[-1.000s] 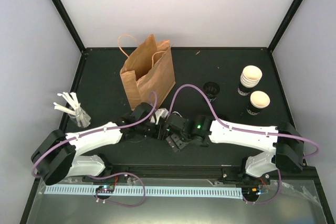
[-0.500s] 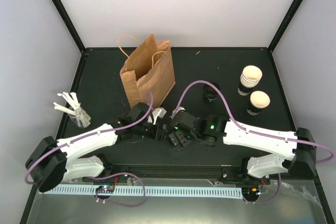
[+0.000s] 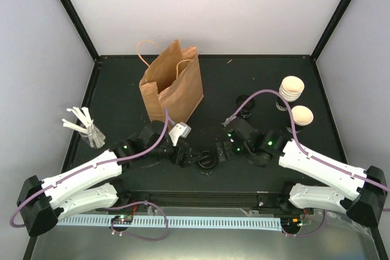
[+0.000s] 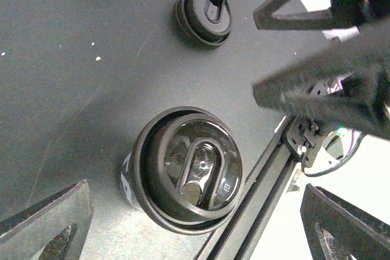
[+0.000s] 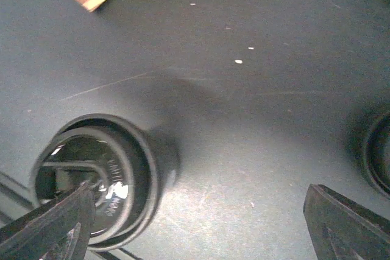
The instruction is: Pack the takeout coffee
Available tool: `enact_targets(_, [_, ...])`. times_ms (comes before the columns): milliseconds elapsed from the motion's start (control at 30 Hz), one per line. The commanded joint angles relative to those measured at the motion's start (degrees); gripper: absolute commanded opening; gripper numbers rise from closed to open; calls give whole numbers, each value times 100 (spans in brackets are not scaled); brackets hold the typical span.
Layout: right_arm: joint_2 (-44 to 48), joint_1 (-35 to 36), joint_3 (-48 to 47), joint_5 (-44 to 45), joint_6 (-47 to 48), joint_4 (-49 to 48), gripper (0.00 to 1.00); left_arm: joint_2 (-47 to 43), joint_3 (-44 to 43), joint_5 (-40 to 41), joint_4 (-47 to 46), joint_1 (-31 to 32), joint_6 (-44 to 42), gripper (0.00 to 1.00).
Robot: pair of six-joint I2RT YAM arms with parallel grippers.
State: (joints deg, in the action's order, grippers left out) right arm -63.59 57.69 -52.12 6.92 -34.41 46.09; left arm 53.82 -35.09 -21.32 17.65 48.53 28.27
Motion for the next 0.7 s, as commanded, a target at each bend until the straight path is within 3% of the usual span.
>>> enact_targets(0, [434, -574, 340, -316, -327, -153, 95, 5, -491, 1046, 689, 530, -798, 98])
enact_targets(133, [850, -1018, 506, -258, -390, 6, 95, 379, -995, 1630, 1234, 925, -1083, 99])
enact_targets(367, [1146, -1138, 477, 312, -495, 445, 97, 757, -1382, 1362, 1174, 1200, -1423, 99])
enact_targets(500, [1281, -1137, 500, 321, -428, 448, 96, 1405, -2043, 1475, 1940, 1249, -1403, 99])
enact_targets(667, [1248, -1138, 502, -985, 525, 169, 95, 1238, -2107, 1693, 2025, 1317, -1166, 99])
